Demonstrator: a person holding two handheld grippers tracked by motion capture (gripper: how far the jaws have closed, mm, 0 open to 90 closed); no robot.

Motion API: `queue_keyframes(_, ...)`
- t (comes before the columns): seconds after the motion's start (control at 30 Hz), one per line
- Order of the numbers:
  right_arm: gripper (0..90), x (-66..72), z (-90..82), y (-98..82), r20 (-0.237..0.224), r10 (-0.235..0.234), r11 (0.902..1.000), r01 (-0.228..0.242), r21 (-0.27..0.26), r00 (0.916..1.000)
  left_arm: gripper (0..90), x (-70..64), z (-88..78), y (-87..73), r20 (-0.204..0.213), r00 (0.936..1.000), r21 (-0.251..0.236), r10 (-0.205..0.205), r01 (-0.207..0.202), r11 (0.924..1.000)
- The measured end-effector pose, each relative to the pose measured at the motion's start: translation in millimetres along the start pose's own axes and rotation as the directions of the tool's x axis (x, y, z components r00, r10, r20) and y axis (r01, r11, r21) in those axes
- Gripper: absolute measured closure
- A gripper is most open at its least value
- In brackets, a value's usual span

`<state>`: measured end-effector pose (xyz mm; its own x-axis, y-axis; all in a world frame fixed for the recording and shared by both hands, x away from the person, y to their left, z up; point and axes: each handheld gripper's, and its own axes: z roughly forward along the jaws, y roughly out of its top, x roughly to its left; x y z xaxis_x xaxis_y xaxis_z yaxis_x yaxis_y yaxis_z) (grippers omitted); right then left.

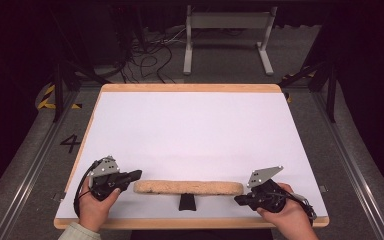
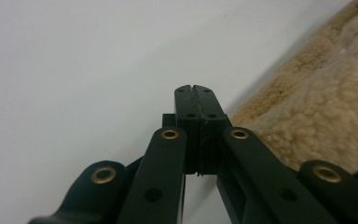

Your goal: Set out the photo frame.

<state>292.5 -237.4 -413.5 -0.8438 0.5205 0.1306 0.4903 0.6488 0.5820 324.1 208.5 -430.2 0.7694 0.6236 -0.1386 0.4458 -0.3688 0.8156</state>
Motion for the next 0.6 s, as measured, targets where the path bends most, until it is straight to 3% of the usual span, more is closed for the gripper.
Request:
queue_keyframes(0.17,90.0,-4.8,1.9,1.4,-0.004,0.015,0.9999,-0.015,-0.001,0.9999,90.0,-5.0,0.8,-2.5,0.012,0.9995,0.010,0.030,-0.030,0.9995)
queue_keyframes(0.4,90.0,-10.9,5.6,9.2,0.036,0.022,0.9997,-0.022,-0.008,0.9991,90.0,-6.9,1.1,-3.9,0.030,0.9985,0.018,0.045,-0.046,0.9988)
queue_keyframes(0.6,90.0,-28.7,12.3,20.4,0.058,0.047,0.9984,-0.045,-0.034,0.9972,89.7,-10.8,3.2,-3.2,0.035,0.9968,0.029,0.072,-0.073,0.9969)
